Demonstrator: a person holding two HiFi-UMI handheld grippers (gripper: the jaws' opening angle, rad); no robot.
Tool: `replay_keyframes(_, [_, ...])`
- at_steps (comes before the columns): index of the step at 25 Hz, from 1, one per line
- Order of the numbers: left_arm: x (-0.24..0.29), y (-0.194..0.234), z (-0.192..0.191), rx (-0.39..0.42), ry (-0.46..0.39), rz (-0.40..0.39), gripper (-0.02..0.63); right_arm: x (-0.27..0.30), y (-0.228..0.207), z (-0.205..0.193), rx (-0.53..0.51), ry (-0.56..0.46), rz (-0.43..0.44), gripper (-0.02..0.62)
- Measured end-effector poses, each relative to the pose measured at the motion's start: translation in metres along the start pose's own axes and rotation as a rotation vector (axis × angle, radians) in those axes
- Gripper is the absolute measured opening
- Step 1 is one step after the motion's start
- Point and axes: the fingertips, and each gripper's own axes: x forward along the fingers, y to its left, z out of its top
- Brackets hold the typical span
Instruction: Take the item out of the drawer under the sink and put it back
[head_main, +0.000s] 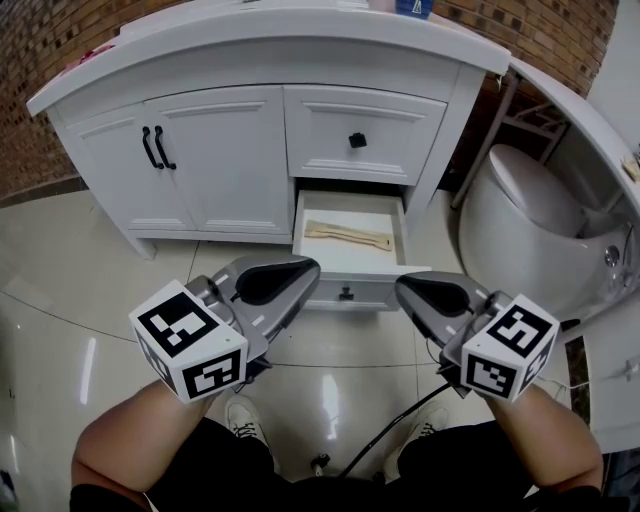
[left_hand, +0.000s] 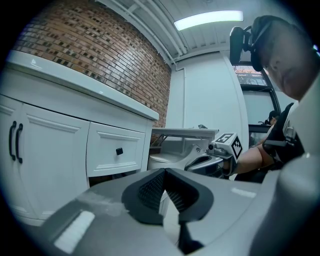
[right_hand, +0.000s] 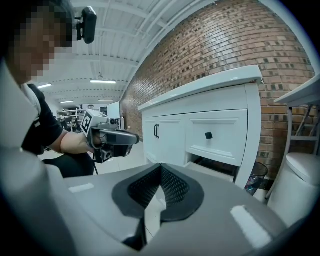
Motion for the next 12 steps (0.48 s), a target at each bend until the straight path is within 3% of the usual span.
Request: replay_keyframes(12, [0.0006,0.0005,0.0002,0.000,0.002,-0.001,0.006,0.0018,0.0088,-0.0026,-0.011,0.030,0.009,0.006])
